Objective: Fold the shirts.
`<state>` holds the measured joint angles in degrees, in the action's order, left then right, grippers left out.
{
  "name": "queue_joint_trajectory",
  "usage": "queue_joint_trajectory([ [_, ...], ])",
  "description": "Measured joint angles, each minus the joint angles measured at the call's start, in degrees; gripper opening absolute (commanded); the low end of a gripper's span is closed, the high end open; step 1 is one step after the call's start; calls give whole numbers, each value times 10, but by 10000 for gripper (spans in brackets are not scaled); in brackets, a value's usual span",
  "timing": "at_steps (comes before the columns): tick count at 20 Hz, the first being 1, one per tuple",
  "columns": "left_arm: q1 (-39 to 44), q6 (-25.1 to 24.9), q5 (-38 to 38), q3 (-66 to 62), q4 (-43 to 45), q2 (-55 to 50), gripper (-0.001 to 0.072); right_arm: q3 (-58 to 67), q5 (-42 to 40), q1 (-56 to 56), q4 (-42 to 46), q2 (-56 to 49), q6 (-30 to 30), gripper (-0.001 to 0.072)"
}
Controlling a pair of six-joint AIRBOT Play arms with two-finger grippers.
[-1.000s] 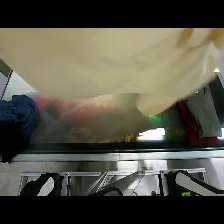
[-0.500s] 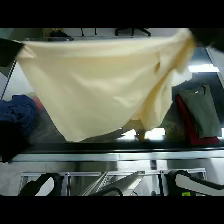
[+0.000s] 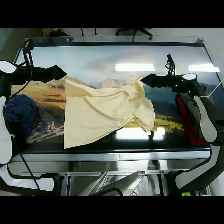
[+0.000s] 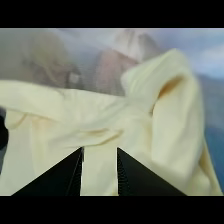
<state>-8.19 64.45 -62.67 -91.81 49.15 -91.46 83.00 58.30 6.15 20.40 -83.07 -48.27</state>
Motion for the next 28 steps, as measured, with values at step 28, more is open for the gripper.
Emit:
queue_joint_trajectory([
  [28, -139, 69, -63, 589, 70, 219, 621, -410, 73, 122, 53, 115, 12, 342],
])
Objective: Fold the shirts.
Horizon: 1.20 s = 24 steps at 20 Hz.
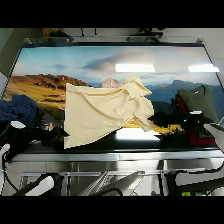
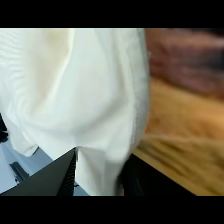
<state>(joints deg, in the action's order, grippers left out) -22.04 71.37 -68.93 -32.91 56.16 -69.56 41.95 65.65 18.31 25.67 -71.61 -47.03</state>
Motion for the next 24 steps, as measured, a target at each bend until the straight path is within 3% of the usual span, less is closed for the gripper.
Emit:
queue_joint_trajectory([
  [1, 0, -2, 4, 6, -7, 0, 447, 0, 0, -5, -4, -4, 3, 342],
  [4, 7, -24, 18, 26, -37, 0, 75, 6, 3, -13, -8, -9, 11, 319],
  [5, 15, -32, 22, 31, -49, 0, 22, 10, 5, -13, -6, -8, 12, 243],
  [8, 46, -47, 35, 25, -75, 0, 20, 29, 29, -11, -5, 0, 13, 219],
  [11, 74, -45, 32, -27, -88, 1, 19, 58, 67, -10, -9, 20, 11, 22],
  [16, 97, -13, 4, -203, -122, 40, 18, 166, 121, -9, -24, 85, -13, 23],
  [21, 84, 30, -21, -557, -171, 102, 17, 421, 148, 13, -100, 157, -27, 23],
  [24, 4, 68, -42, -803, -184, 109, 18, 617, 135, 64, -123, 193, -42, 22],
])
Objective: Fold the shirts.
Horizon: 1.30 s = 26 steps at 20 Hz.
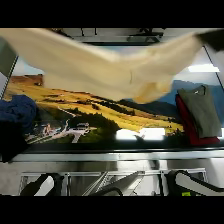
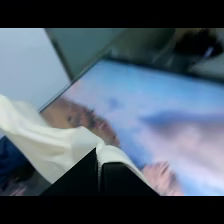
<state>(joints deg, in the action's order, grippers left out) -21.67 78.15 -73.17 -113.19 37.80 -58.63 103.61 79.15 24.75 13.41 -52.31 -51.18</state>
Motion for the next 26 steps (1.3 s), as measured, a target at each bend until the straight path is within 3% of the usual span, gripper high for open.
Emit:
queue_joint_trajectory([
  [2, -73, 19, -22, -100, -16, 5, 17, 94, -17, 41, 0, 19, -11, 22],
  [4, -139, 24, -38, -123, -56, 23, 18, 146, -28, 71, 7, 38, -18, 23],
  [8, -191, -8, -55, 6, -123, 60, 18, 148, -25, 96, 21, 45, -31, 23],
  [11, -134, -52, -57, 131, -136, 48, 19, 58, -23, 78, 13, 29, -12, 24],
  [16, 24, -90, 25, 245, -24, -88, 19, -106, -104, -35, 81, -81, 44, 23],
  [22, 95, -103, 90, 134, 58, -384, 19, -86, -209, -107, 112, -336, 92, 23],
  [26, 112, -101, 95, 23, 70, -508, 19, -15, -232, -116, 90, -438, 102, 23],
])
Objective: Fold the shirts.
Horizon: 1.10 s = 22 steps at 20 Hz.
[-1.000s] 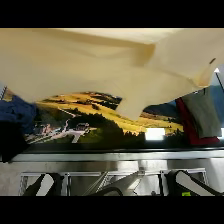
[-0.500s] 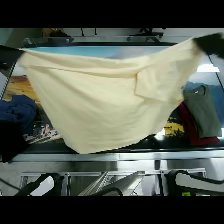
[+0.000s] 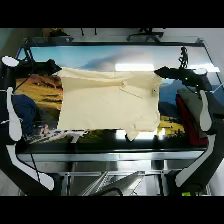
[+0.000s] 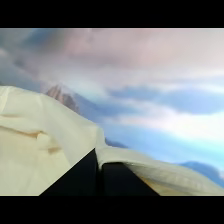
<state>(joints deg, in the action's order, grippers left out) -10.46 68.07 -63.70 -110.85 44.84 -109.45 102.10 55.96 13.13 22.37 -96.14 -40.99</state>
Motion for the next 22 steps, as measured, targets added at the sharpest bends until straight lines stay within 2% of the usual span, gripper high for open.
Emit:
queue_joint_trajectory([
  [6, 6, 16, -14, -31, 55, -50, 19, 28, 13, -3, 36, -35, 2, 23],
  [13, 14, 34, -16, 7, 154, -57, 19, 16, 48, -10, 167, -40, -65, 22],
  [21, 36, 39, -14, 13, 229, -59, 25, 5, 41, -24, 231, -40, -87, 28],
  [22, 37, 39, -14, 13, 233, -59, 172, 5, 40, -25, 233, -40, -89, 139],
])
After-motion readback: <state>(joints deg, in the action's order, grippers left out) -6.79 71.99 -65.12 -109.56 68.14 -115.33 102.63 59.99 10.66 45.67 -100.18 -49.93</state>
